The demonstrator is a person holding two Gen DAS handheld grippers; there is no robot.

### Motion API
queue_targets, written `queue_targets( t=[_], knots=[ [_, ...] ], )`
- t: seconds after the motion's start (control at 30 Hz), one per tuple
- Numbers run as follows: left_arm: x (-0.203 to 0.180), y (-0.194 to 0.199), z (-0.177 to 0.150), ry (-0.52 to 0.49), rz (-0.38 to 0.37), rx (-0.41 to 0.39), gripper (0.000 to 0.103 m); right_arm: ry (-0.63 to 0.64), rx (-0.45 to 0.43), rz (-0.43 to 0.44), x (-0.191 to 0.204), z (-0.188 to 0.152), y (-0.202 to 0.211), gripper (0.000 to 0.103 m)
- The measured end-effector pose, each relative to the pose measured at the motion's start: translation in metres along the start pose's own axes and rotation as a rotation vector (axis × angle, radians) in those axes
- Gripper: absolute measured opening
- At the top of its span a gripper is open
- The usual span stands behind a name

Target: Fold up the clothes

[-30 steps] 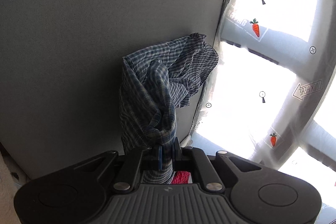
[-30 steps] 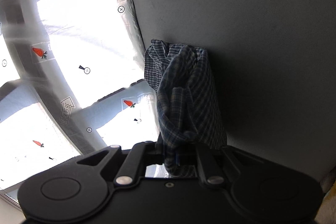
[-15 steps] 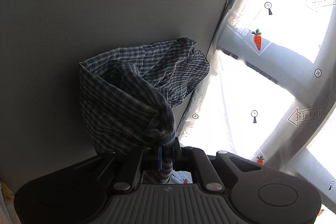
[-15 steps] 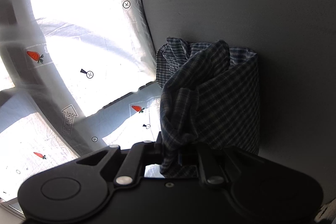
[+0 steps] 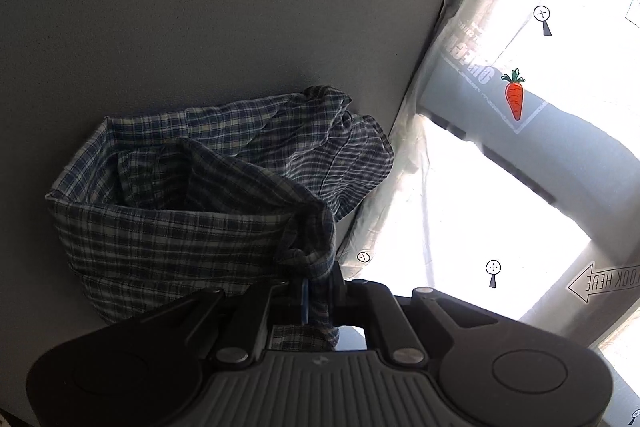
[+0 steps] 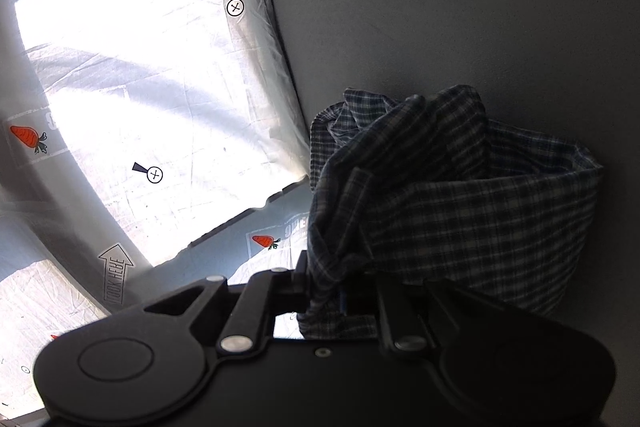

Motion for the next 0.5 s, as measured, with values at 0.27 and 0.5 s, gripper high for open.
queue_targets(
  t=[0.27, 0.5],
  knots=[
    [-0.026, -0.049, 0.029, 0.038, 0.035, -0.029, 0.009, -0.037, -0.017, -0.027, -0.007, 0.03, -0.047, 0.015],
    [-0.043, -0.085, 0.059, 0.026, 0.0, -0.017, 0.02, -0.007, -0.011, -0.053, -0.002, 0.054, -0.082, 0.028]
  ],
)
Point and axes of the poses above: each gripper's, at about its wrist camera, not at the fingertips, and y roughly against the way its jaws point, x to its left, z to its top, the point moved 8 cm from there along -y, roughly the way its jaws point, and after that the axes turned 13 degrees about y, right-handed, at the moved point
